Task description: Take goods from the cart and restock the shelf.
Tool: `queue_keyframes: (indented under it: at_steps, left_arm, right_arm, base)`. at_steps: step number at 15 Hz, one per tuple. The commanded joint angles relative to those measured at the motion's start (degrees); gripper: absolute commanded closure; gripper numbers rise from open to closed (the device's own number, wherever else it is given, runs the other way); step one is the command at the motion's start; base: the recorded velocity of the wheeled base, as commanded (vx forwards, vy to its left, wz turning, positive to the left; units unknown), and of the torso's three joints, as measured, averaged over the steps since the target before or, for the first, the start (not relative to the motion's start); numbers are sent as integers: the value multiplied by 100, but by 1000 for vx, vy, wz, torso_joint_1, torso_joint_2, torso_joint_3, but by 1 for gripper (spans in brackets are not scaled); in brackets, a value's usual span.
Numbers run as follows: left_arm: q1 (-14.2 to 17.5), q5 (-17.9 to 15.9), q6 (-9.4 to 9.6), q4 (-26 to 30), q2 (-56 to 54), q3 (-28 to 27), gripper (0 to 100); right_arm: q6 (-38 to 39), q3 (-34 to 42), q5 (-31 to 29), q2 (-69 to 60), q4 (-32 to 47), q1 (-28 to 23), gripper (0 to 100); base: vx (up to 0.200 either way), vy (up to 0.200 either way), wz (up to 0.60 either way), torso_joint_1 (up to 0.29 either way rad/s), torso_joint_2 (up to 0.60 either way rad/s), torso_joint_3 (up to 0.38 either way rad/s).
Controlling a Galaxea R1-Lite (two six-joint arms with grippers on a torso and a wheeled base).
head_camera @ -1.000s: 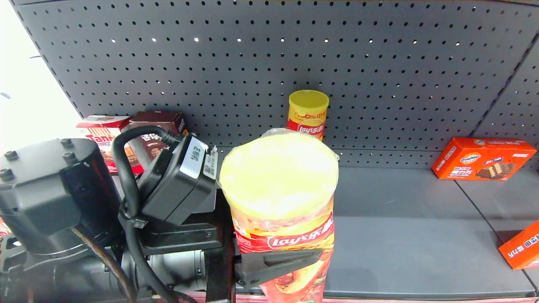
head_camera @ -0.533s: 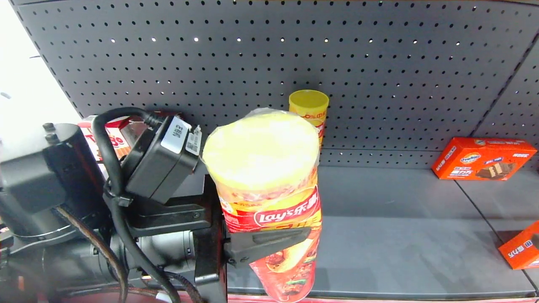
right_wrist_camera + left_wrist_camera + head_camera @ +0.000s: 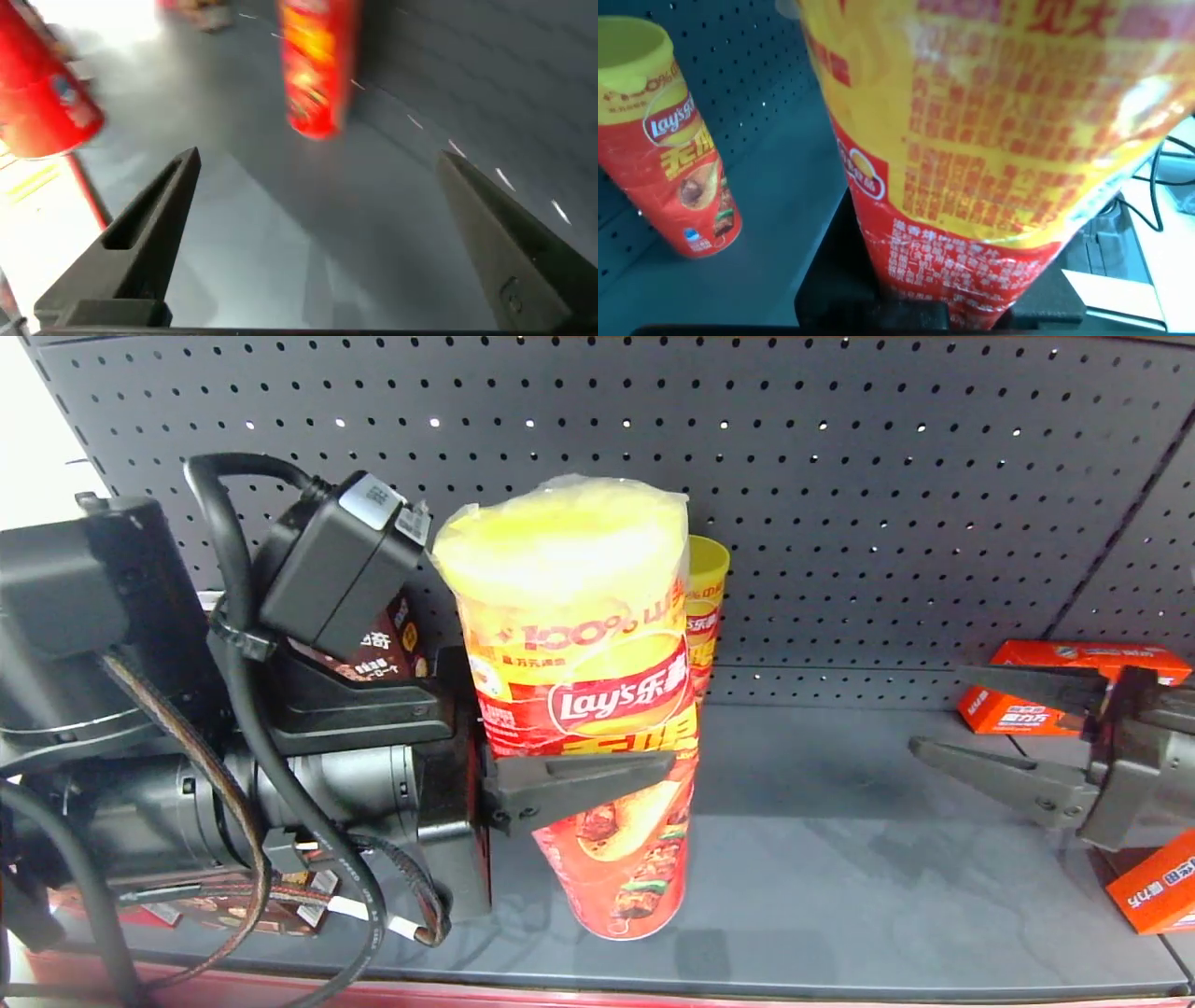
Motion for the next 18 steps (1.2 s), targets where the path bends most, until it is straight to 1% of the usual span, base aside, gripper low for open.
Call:
queue_keyframes:
  at_steps: [1,2,3,4,5,6,7,10,18]
  left_arm:
    - [11,-8,-1,6,37,-66,100]
    - [28,-8,-1,6,55,-66,100]
    - [107,-16,-1,6,72,-75,100]
    - [125,-16,-1,6,81,-75,100]
    - [160,-16,-1,-11,81,-66,100]
    - [186,-16,-1,-11,72,-49,100]
    - [204,-16,-1,-11,72,-49,100]
    - [248,-16,-1,-29,90,-66,100]
    - [292,-25,-1,-46,107,-31,100]
  right_arm:
    - [-249,-602,722,1139,-205,6,0]
    - [-284,-804,1047,1368,-240,-11,0]
    - [-293,-1094,1750,1710,-390,-64,0]
    - [-293,-1182,1917,1825,-451,-82,0]
    - [-293,-1569,2269,2282,-592,-82,0]
    - [-293,-1745,2278,2457,-592,-47,0]
    - [-293,-2088,2278,2809,-601,50,0]
    - [-302,-2668,2278,3389,-601,138,0]
    - [-302,-3432,2278,4163,-609,261,0]
  base:
    - [0,0,0,0,0,0]
    - [0,0,0,0,0,0]
    - [0,0,0,0,0,0]
    - [0,0,0,0,0,0]
    - [0,0,0,0,0,0]
    - [0,0,0,0,0,0]
    - [0,0,0,0,0,0]
    - [0,0,0,0,0,0]
    - [0,0,0,0,0,0]
